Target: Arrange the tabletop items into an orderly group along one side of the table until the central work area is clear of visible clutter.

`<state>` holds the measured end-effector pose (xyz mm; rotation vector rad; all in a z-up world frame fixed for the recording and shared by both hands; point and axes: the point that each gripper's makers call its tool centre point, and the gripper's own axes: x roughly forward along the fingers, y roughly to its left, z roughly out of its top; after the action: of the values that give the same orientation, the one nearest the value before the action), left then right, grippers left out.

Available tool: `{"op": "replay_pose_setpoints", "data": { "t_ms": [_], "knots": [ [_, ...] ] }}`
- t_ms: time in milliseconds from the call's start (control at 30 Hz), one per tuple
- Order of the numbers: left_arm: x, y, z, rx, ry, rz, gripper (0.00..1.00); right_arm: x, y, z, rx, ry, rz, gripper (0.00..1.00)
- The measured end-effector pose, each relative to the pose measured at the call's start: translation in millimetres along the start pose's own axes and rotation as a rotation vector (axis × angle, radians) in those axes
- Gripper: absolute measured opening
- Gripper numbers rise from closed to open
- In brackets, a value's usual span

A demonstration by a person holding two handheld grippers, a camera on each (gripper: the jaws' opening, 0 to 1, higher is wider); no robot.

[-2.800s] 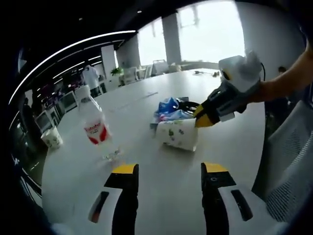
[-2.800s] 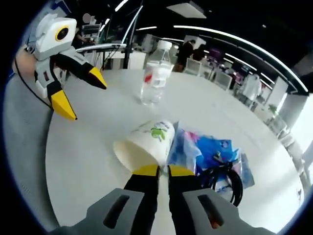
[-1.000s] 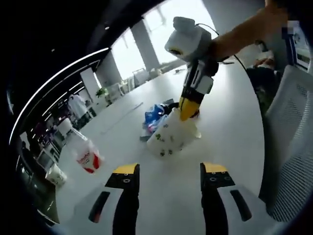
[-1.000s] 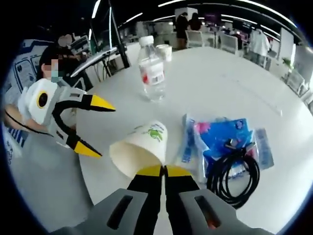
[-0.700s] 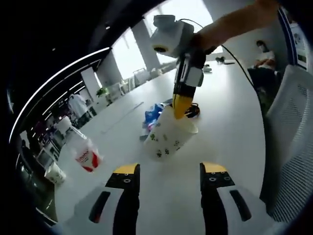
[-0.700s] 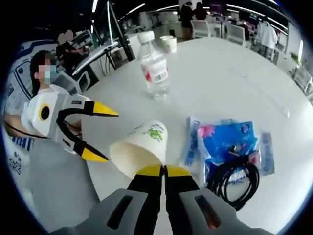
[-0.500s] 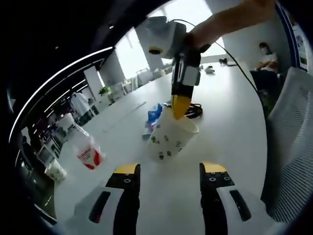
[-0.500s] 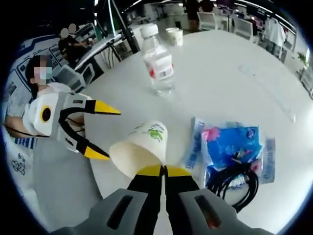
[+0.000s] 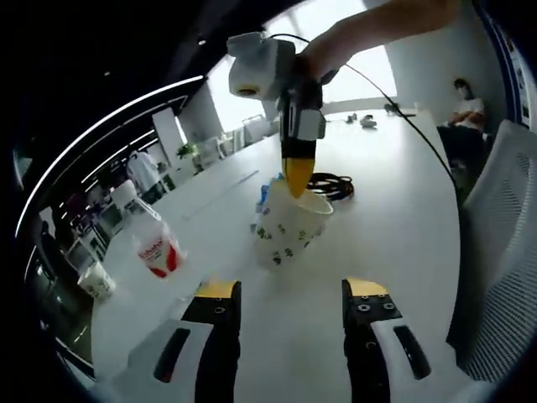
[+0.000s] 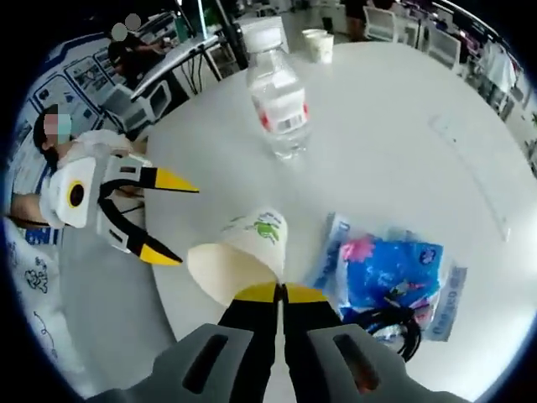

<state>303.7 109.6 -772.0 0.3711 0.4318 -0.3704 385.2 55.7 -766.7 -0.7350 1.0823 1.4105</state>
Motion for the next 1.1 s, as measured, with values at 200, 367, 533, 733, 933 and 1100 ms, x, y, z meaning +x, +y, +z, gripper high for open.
{"op": "replay_pose_setpoints", "data": {
  "t_ms": [200, 367, 533, 733, 933, 1100],
  "knots": [
    [0.0, 2.6, 0.6, -0.010, -0.005, 0.008, 0.45, -7.0, -2.0, 6.4, -0.042, 0.082, -0.001, 0.00],
    [-0.3, 5.9, 1.0, -0.024, -0.012, 0.018, 0.45, -11.4, -13.7, 18.1, -0.078, 0.154, -0.009, 0.00],
    [-1.2, 9.2, -1.4, -0.038, -0.011, 0.028, 0.45, -17.3, -18.4, 33.4, -0.085, 0.171, 0.003, 0.00],
    [-2.0, 14.4, -2.0, -0.054, -0.015, 0.043, 0.44, -15.2, -21.5, 35.2, -0.073, 0.224, 0.007, 0.00],
    [-1.2, 19.7, -1.1, -0.068, -0.024, 0.052, 0.45, -9.8, -21.6, 38.5, -0.077, 0.267, 0.015, 0.00],
    [14.4, 28.9, 3.5, -0.045, -0.027, 0.053, 0.46, -7.7, -19.2, 37.0, -0.082, 0.301, 0.027, 0.00]
  ]
}}
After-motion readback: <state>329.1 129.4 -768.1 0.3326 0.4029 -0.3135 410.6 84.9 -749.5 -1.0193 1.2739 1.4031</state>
